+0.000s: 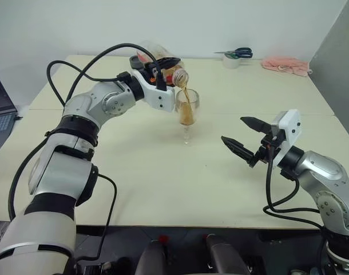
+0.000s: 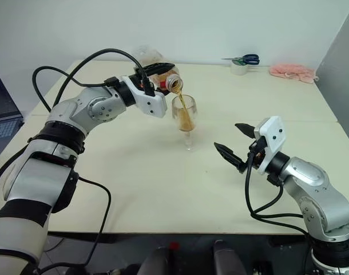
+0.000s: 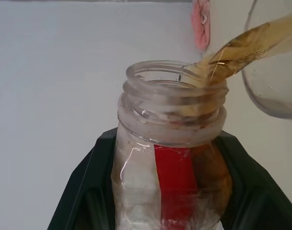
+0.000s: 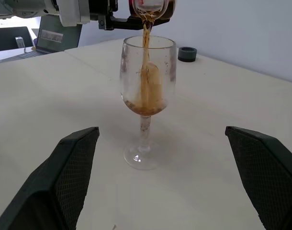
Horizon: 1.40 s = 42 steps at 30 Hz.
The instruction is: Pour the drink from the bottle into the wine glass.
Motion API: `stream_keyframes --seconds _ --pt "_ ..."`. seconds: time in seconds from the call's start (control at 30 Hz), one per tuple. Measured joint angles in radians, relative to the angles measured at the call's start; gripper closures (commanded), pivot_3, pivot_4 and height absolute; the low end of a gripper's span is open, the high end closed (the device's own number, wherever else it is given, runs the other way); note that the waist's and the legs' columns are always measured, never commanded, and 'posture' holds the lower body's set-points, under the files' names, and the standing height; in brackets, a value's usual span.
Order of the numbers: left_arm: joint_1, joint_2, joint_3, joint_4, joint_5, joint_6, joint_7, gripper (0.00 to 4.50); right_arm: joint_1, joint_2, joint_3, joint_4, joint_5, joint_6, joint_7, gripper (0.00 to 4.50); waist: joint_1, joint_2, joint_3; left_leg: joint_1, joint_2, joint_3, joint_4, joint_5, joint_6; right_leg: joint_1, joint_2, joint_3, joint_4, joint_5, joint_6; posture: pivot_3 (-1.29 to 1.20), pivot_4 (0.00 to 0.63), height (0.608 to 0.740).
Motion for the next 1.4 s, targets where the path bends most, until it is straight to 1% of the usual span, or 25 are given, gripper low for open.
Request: stream_keyframes --seconds 0.5,0.63,0.87,1.4 --pt "-0.009 0.0 -0.029 0.018 0.018 0.001 0.031 2.36 -0.034 -0.001 0.012 0.044 -0.032 -0.017 0.021 0.0 0.0 0.0 0.0 0.0 0.0 0.0 0.0 0.0 0.0 0.0 0.0 0.0 0.0 0.0 0.0 0.0 0.15 0.74" --pt "-0.028 0.0 -0.038 0.048 0.027 0.001 0.037 2.36 -0.039 0.001 0.021 0.049 -0.037 -0.029 0.021 0.0 0.0 0.0 0.0 0.0 0.0 0.0 0.0 0.0 0.0 0.0 0.0 0.0 0.0 0.0 0.0 0.0 0.15 0.74" --pt "-0.037 0.0 -0.04 0.052 0.028 -0.005 0.044 2.36 -0.046 0.001 0.042 0.077 -0.066 -0.054 0.032 0.0 0.0 0.0 0.0 0.0 0.0 0.0 0.0 0.0 0.0 0.0 -0.001 0.0 0.001 0.0 0.0 0.0 0.15 0.74" --pt "-0.037 0.014 -0.04 0.05 0.028 -0.012 0.044 2.36 -0.075 0.001 0.063 0.125 -0.078 -0.083 0.063 0.0 0.0 0.0 0.0 0.0 -0.001 0.0 0.0 0.0 0.0 0.0 -0.001 -0.001 0.001 0.0 0.0 0.0 0.15 0.74"
